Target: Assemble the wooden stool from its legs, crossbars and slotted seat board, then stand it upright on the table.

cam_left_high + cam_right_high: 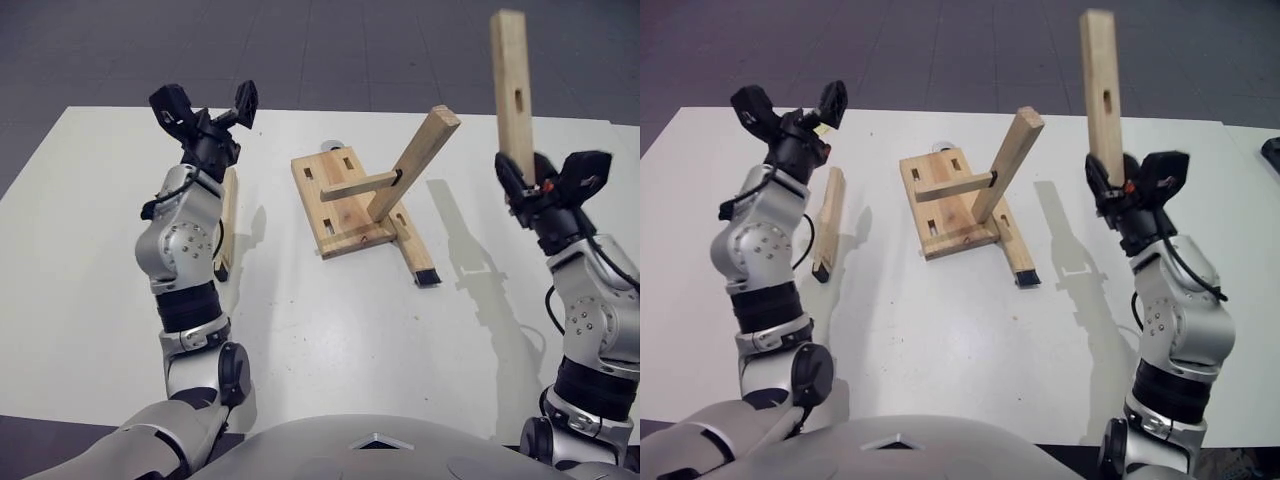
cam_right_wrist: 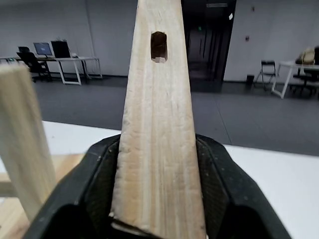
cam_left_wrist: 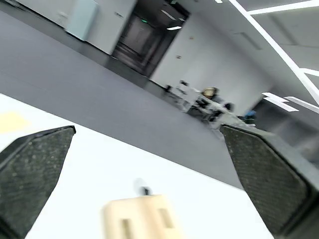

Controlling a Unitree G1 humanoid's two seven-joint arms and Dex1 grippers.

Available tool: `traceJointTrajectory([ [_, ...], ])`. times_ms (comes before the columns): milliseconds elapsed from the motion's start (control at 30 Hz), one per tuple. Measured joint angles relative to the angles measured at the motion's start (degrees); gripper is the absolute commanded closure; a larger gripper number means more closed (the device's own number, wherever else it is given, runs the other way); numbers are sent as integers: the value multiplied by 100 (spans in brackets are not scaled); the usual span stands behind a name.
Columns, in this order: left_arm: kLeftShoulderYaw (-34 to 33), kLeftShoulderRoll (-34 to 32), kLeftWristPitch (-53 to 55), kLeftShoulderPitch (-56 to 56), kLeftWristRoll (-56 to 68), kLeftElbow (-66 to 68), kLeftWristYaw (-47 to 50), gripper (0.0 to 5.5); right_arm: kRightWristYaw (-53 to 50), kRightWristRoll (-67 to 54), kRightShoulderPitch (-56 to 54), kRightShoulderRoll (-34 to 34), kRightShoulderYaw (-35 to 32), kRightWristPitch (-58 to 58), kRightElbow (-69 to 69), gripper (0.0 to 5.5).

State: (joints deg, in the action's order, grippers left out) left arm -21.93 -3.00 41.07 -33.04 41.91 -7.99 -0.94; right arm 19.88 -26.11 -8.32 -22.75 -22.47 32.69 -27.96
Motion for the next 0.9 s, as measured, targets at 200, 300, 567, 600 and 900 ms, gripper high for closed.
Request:
traceJointTrajectory([
  [200, 33, 14, 962, -961, 2532, -642, -288, 10, 336, -257, -599, -391, 209, -355, -743, 344],
  [300, 165, 114, 1075, -1099, 3127, -620, 30, 10, 546, -257, -763, -542, 580, -425, -829, 344],
  [567, 535, 281, 831, -1186, 3432, -594, 452, 10, 907, 418, -181, -738, 1558, -840, -936, 344],
  [600, 520, 322, 745, -1187, 3510, -572, 492, 10, 932, 474, -131, -760, 1625, -882, -936, 344],
  [900, 586, 307, 481, -1168, 3696, -400, 642, 118, 1045, 892, -40, -860, 1865, -1302, -818, 344],
])
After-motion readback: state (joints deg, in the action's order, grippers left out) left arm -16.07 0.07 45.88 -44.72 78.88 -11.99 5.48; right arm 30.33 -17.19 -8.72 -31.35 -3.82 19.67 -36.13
